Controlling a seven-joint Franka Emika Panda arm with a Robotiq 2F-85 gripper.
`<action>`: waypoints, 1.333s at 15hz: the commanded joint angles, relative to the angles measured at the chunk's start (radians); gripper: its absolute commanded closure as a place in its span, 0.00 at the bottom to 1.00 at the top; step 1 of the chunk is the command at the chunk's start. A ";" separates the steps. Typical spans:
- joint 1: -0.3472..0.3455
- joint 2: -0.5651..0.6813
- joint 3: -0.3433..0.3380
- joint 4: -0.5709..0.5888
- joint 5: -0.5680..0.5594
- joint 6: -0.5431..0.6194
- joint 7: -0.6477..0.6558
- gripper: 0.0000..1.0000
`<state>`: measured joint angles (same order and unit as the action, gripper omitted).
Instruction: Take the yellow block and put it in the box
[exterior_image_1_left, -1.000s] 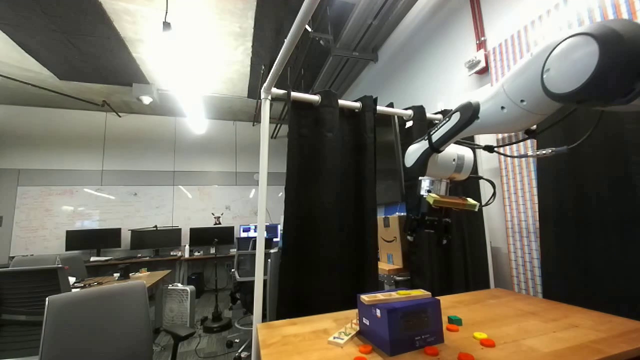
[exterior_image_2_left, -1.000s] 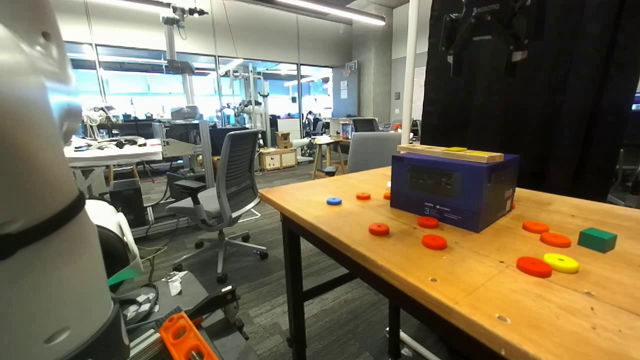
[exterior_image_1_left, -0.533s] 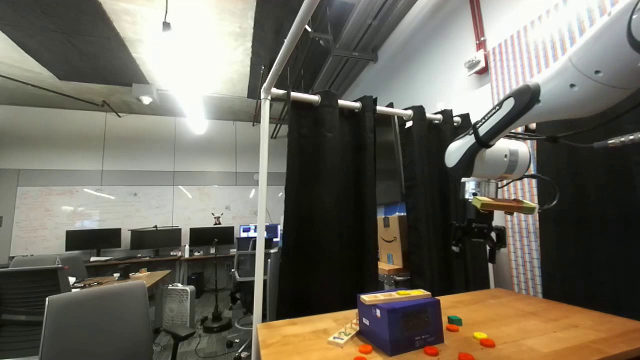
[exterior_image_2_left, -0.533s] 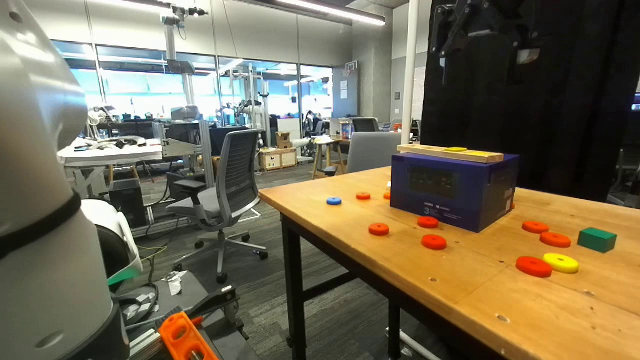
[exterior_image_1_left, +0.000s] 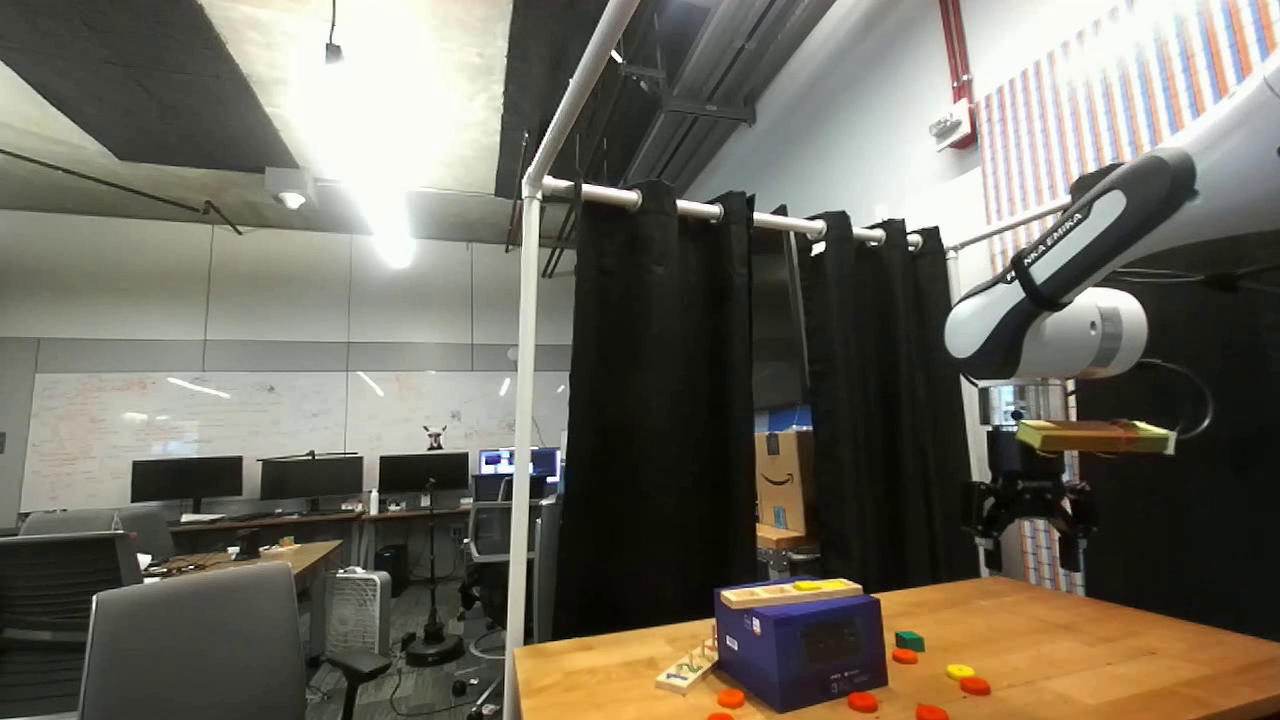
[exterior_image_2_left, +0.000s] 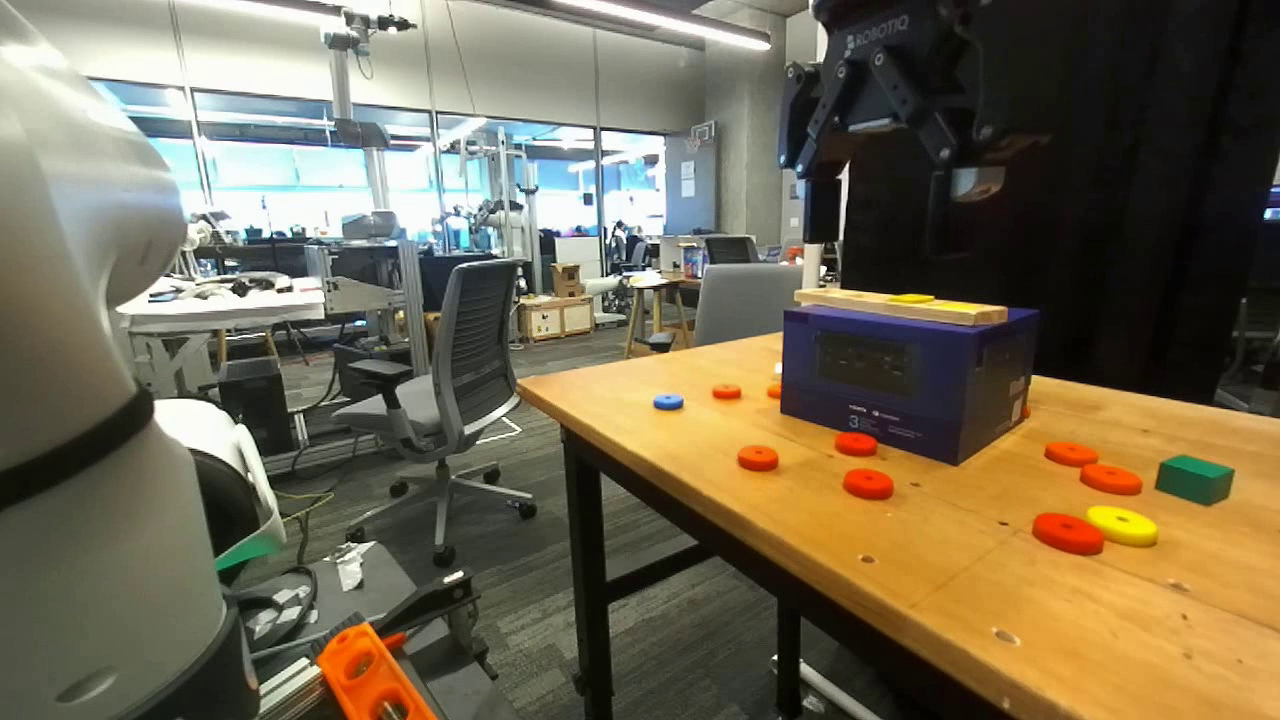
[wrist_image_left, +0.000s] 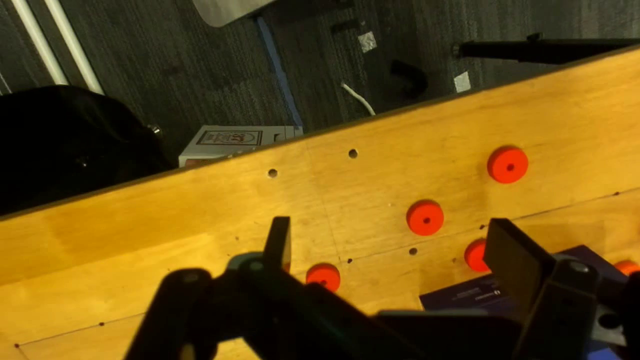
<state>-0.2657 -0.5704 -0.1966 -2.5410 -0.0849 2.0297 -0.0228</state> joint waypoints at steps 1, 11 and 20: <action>-0.023 -0.129 0.026 -0.083 -0.058 -0.026 0.032 0.00; 0.023 -0.325 0.013 -0.163 -0.066 -0.125 -0.079 0.00; 0.037 -0.331 0.010 -0.177 -0.061 -0.128 -0.083 0.00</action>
<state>-0.2383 -0.9013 -0.1794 -2.7205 -0.1394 1.9047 -0.1124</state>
